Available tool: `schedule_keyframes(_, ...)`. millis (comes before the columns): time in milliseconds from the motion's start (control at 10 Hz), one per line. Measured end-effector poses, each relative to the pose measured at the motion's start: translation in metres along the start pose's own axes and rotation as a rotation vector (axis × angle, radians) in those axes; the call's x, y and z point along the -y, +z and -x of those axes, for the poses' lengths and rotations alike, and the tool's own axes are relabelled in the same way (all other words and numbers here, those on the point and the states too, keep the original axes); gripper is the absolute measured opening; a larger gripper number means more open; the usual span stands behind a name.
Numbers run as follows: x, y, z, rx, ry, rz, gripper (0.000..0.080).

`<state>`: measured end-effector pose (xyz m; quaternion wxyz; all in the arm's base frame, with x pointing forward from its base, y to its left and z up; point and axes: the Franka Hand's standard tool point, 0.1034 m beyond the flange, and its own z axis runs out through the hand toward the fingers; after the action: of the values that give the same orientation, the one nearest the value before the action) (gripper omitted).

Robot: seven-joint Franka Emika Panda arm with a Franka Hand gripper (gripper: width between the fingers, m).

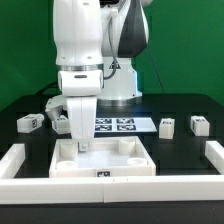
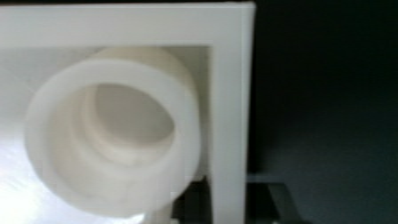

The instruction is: Assemble square table

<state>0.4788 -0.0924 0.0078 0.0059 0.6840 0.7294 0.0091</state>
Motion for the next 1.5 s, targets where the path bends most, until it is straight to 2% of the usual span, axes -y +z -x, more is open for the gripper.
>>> schedule_keyframes(100,-0.003,-0.001,-0.005,0.001,0.018,0.012,0.0059)
schedule_keyframes(200,-0.010,-0.002,-0.025,-0.003,0.026,0.033,0.0059)
schedule_keyframes(300,-0.014,0.000,-0.045,-0.012,0.034,0.030,0.0059)
schedule_keyframes(400,-0.017,0.001,-0.061,-0.018,0.074,0.023,0.0059)
schedule_keyframes(600,-0.021,0.001,-0.105,-0.028,0.088,-0.026,0.0059)
schedule_keyframes(700,-0.022,0.001,-0.114,-0.027,0.094,-0.046,0.0059)
schedule_keyframes(900,-0.023,0.001,-0.130,-0.026,0.091,-0.062,0.0059)
schedule_keyframes(1100,-0.023,0.000,-0.130,-0.005,0.106,-0.086,0.0061)
schedule_keyframes(1200,-0.023,0.000,-0.129,-0.005,0.099,-0.083,0.0061)
schedule_keyframes(1300,-0.023,0.000,-0.129,-0.006,0.101,-0.084,0.0132)
schedule_keyframes(1400,-0.023,0.001,-0.129,-0.006,0.101,-0.084,0.0132)
schedule_keyframes(1500,-0.023,0.001,-0.129,-0.006,0.101,-0.084,0.0313)
